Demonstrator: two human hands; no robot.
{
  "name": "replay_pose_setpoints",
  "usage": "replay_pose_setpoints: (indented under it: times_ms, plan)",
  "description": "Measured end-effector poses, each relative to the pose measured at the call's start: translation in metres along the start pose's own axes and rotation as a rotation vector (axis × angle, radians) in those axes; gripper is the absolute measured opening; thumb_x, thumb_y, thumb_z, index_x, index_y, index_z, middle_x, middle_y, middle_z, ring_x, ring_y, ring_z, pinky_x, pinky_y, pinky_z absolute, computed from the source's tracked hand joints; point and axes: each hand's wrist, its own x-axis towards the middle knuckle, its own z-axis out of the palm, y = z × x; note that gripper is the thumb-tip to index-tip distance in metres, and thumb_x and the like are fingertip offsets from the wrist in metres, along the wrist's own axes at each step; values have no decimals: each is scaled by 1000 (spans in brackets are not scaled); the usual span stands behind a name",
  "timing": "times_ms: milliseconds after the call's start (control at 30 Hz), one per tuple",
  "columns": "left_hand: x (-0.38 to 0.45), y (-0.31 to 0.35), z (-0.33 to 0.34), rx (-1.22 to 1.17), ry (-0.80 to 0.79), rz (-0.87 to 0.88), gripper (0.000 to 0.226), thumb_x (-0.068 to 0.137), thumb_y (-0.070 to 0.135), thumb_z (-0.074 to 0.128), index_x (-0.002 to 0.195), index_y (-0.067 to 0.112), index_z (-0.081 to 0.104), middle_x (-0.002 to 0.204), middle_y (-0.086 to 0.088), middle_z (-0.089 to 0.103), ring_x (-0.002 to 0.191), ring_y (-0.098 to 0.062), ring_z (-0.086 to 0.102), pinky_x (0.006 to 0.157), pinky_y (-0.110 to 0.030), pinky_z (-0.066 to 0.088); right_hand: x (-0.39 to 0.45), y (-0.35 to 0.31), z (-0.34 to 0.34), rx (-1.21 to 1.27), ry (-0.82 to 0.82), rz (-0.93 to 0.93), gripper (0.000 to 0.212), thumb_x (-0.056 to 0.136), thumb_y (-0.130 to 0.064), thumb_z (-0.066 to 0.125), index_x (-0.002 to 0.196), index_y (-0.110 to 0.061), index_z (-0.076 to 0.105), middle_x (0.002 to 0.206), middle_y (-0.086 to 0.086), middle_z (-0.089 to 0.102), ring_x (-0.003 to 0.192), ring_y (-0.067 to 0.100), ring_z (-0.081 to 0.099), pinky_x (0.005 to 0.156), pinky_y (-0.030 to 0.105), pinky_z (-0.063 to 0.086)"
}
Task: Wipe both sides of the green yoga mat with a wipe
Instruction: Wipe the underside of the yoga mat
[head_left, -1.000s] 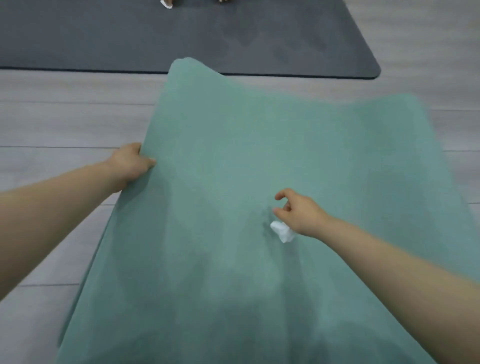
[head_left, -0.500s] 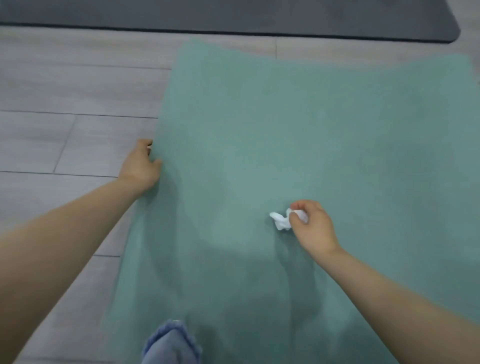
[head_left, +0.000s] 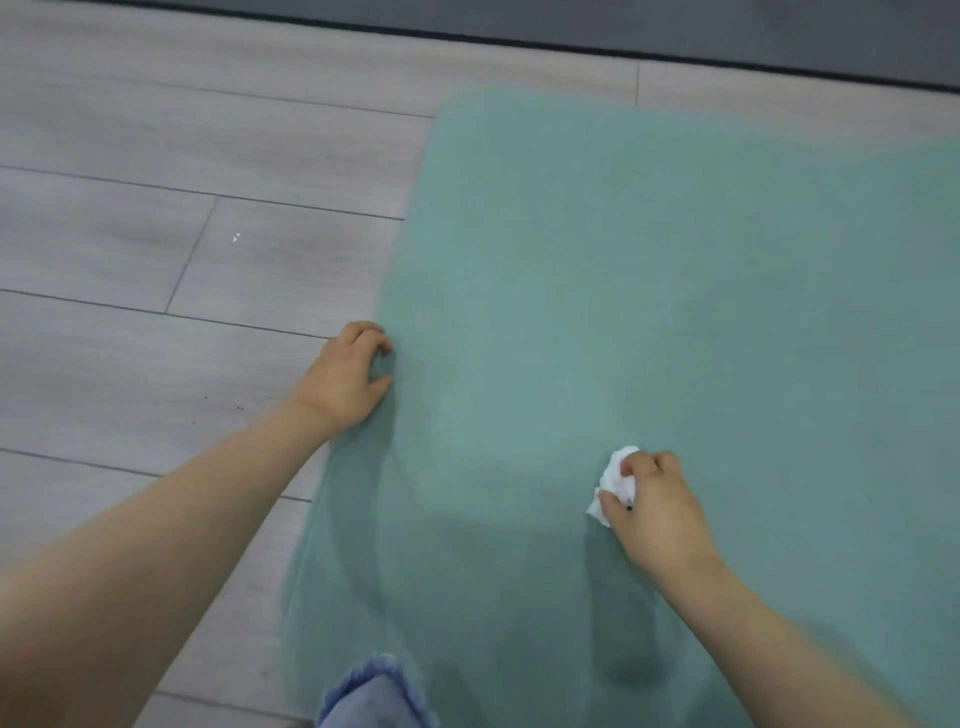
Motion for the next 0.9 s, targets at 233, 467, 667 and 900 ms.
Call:
replay_pose_setpoints:
  times_ms: [233,467,667,900]
  plan:
    - [4,-7,-8,-209,30,-113,48,89,-2,50,131,17,60,120,-1,62,91,-16,58,88,-21,41,55,-159,35,209,-72,-333,19,82,-9,62,100,-5,59,108,15,61,101,30,57,82,30,38]
    - [5,-26,-7,-554,87,-143,55,82,-12,37,117,27,56,103,9,69,92,-3,65,83,-13,45,69,-238,77,29,-208,-694,27,86,-4,54,113,-4,51,114,17,52,103,34,53,84,40,41]
    - [17,-32,-3,-626,153,-182,53,87,-14,33,115,26,54,103,14,70,95,9,62,89,-9,42,96,-182,47,-98,-138,-560,21,78,-13,60,99,-8,58,105,15,61,99,32,56,80,34,41]
    - [29,-36,-11,-574,99,-81,61,82,-15,35,104,38,56,98,13,71,96,-7,67,92,-15,45,77,-20,-38,-4,172,269,20,78,-17,68,87,-8,53,96,27,65,90,40,61,72,36,44]
